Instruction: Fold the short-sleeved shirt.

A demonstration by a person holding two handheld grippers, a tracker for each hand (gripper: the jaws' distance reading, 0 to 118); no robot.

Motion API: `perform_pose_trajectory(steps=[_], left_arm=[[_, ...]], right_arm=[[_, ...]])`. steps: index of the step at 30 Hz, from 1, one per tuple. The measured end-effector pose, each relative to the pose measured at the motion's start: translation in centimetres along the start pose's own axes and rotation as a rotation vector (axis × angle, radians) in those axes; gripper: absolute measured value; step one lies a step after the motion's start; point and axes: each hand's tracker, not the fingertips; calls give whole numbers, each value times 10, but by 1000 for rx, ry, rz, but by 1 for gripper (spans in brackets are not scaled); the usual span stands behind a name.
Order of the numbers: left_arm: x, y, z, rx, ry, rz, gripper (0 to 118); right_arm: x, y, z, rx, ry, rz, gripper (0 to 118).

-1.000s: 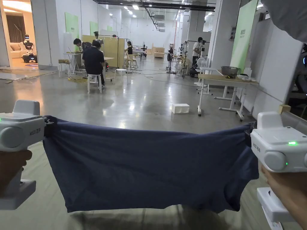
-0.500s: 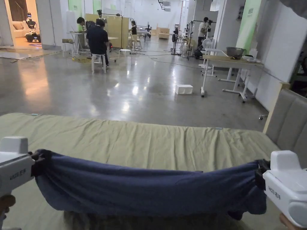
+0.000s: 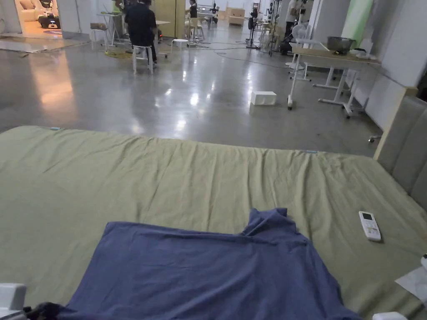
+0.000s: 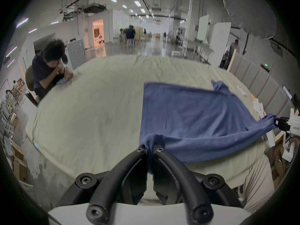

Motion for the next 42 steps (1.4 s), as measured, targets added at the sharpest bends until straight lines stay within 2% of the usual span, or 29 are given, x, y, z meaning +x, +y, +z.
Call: perform_pose_trajectory(steps=[6,10,12,18,19,21,22,23,24,25,26,29,33,35,37,40,42], left_arm=[[-1,-28,-37,-190,-11,-28,6],[-3,-46,-58,-290,-17,-47,6],[0,-52,-70,-317,-4,-43,6],[0,-52,-74,-316,-13,-33,6],[-1,-50,-74,-317,-17,-29,7],[0,-45,-69,-315,-19,-24,15],[0,-42,-67,-303,-6,-27,23],[1,-38,-64,-287,6,-43,39],[4,-32,-60,-248,23,-65,54],[7,-27,-56,-215,26,-76,65],[10,-22,-52,-172,24,-86,68],[25,2,-41,-31,13,-78,68],[51,30,-30,174,22,-76,68],[67,43,-26,255,52,-64,68],[80,53,-22,319,50,-42,67],[98,63,-14,415,49,-28,57],[108,69,-9,473,62,-24,33]], right_arm=[[-6,-38,-33,-158,7,47,2],[-6,-54,-46,-217,24,39,2],[-8,-62,-56,-268,34,70,2],[-19,-76,-71,-301,34,74,3],[-20,-76,-71,-299,25,77,6],[-20,-72,-67,-296,-28,104,26],[-19,-68,-62,-305,-57,116,43],[-18,-63,-57,-317,-69,118,68],[-16,-57,-49,-307,-65,111,82],[-13,-51,-42,-269,-54,97,86],[-10,-42,-34,-222,-51,86,86],[-8,-11,-15,-82,-96,29,86],[-16,29,-8,176,-50,-88,86],[-27,48,-7,258,-88,-111,85],[-38,64,-8,376,-80,-131,82],[-53,82,-9,500,-86,-175,54],[-63,91,-8,564,-107,-188,27]])
